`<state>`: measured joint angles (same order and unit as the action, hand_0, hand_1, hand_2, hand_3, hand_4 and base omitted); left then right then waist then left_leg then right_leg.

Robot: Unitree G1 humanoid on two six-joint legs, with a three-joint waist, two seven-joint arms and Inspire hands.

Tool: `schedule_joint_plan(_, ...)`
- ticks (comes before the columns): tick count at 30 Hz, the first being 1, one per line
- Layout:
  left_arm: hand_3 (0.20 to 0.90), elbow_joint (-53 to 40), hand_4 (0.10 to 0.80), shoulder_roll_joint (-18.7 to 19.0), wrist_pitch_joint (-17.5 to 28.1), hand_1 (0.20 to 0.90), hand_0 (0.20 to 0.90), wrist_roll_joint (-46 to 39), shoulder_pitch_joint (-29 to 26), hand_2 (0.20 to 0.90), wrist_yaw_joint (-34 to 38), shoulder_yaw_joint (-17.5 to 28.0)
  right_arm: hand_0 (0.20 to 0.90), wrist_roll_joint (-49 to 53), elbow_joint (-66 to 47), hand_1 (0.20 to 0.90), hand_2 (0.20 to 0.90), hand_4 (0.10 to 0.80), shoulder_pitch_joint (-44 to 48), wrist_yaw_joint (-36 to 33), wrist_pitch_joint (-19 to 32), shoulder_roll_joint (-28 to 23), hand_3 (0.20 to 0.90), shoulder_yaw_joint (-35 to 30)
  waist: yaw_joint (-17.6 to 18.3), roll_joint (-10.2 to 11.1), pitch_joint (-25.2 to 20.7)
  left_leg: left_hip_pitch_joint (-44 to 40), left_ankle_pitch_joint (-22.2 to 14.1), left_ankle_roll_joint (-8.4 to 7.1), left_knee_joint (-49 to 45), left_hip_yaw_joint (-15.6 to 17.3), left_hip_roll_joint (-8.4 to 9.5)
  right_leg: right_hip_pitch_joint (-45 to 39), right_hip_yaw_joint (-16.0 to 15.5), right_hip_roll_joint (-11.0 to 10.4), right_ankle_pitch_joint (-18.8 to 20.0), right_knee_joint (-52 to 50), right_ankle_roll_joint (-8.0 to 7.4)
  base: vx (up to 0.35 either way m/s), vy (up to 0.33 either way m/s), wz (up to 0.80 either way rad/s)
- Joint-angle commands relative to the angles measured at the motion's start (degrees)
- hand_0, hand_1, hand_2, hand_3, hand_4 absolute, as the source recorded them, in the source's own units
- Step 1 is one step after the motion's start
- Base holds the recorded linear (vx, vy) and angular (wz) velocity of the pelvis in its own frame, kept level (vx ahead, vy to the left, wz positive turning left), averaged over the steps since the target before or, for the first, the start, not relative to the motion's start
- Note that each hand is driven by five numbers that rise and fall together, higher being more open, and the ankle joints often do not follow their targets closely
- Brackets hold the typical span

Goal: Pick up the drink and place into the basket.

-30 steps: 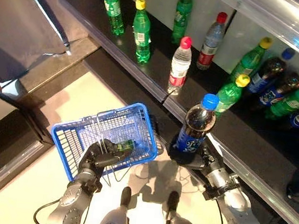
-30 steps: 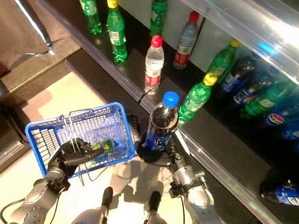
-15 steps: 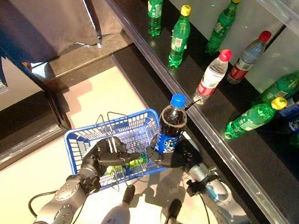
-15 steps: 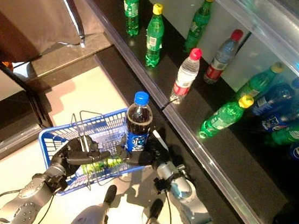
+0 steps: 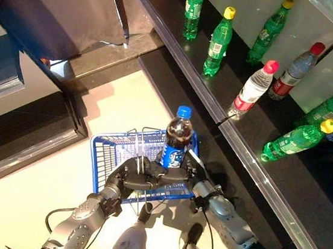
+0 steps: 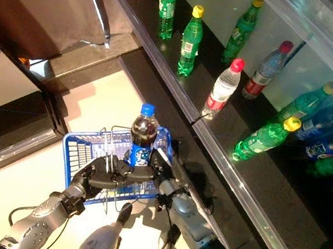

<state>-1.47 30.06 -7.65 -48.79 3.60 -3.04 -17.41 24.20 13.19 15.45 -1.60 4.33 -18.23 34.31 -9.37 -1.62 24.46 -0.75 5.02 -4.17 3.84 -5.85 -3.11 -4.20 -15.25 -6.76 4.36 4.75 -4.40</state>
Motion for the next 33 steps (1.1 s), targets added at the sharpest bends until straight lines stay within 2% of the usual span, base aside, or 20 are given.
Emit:
schedule_joint_plan(1,0.2,-19.1,0.1,-2.8,9.7,0.3,0.3,-7.6,-8.7,0.3,-13.2,-2.1,0.3,-5.5,2.0,0.3,0.3,0.1,4.0,-2.3,9.0,2.8,0.2,4.0,-0.5,-1.1,-11.8,3.1,-0.8,1.78,-2.9,-1.6,1.93,1.1,0.6,-2.1,-4.4,-6.5,1.42,0.0,0.0,0.0)
schedule_joint_plan(7,0.2,-19.1,0.1,-2.0,9.8,0.3,0.3,-9.0,-10.0,0.3,-15.7,-2.4,0.3,-18.6,8.5,0.3,0.3,0.1,5.5,-6.3,6.1,1.1,0.2,4.5,-0.7,-1.0,-11.9,3.2,-1.0,1.77,-2.9,-1.8,2.14,1.1,0.5,-2.3,-4.2,-6.3,1.23,0.0,0.0,0.0)
schedule_joint_plan(13,0.2,-20.0,0.1,-1.1,8.9,0.3,0.3,-10.3,-10.9,0.3,-18.5,-2.1,0.3,-38.3,12.7,0.3,0.3,0.1,8.7,-11.6,0.5,-3.8,0.2,7.4,-1.4,-0.5,-11.6,3.5,-1.2,1.87,-3.1,-2.1,2.15,1.1,0.2,-2.4,-4.0,-6.2,1.09,0.0,-0.012,0.08)
schedule_joint_plan(17,0.2,-20.5,0.1,-0.4,8.2,0.3,0.3,-10.1,-11.4,0.3,-18.7,-2.5,0.3,-47.1,14.3,0.3,0.3,0.1,11.6,-16.0,-1.4,-6.4,0.2,8.1,-1.9,-0.2,-11.2,3.5,-1.1,1.85,-3.1,-2.4,2.08,1.0,-0.1,-2.4,-3.8,-6.1,0.94,0.007,-0.039,0.07)
schedule_joint_plan(21,0.2,-20.9,0.1,0.4,7.8,0.3,0.3,-10.2,-12.1,0.3,-18.9,-2.1,0.3,-52.1,16.5,0.3,0.3,0.1,13.6,-20.1,-0.5,-8.8,0.2,7.8,-2.4,-0.1,-10.6,4.0,-1.0,1.95,-2.9,-2.5,2.13,1.3,-0.3,-2.3,-3.7,-6.2,0.71,-0.033,-0.042,0.03)
schedule_joint_plan(26,0.2,-22.1,0.1,2.3,7.8,0.3,0.3,-11.5,-10.3,0.3,-19.9,0.3,0.3,-55.4,14.3,0.3,0.3,0.1,10.3,-22.4,1.7,-13.1,0.2,6.3,-2.3,0.3,-10.3,4.3,-1.0,2.15,-2.7,-2.3,2.02,1.7,-0.4,-2.3,-3.6,-6.1,0.4,-0.019,-0.016,0.08)
schedule_joint_plan(33,0.2,-22.7,0.1,3.9,7.3,0.3,0.3,-13.0,-8.6,0.3,-20.9,1.5,0.3,-55.3,13.8,0.3,0.3,0.1,4.5,-20.9,3.8,-14.5,0.2,5.1,-2.0,1.1,-10.4,3.7,-1.3,2.38,-2.7,-2.1,1.7,1.4,0.2,-2.2,-3.5,-6.0,0.12,0.016,-0.013,0.0)
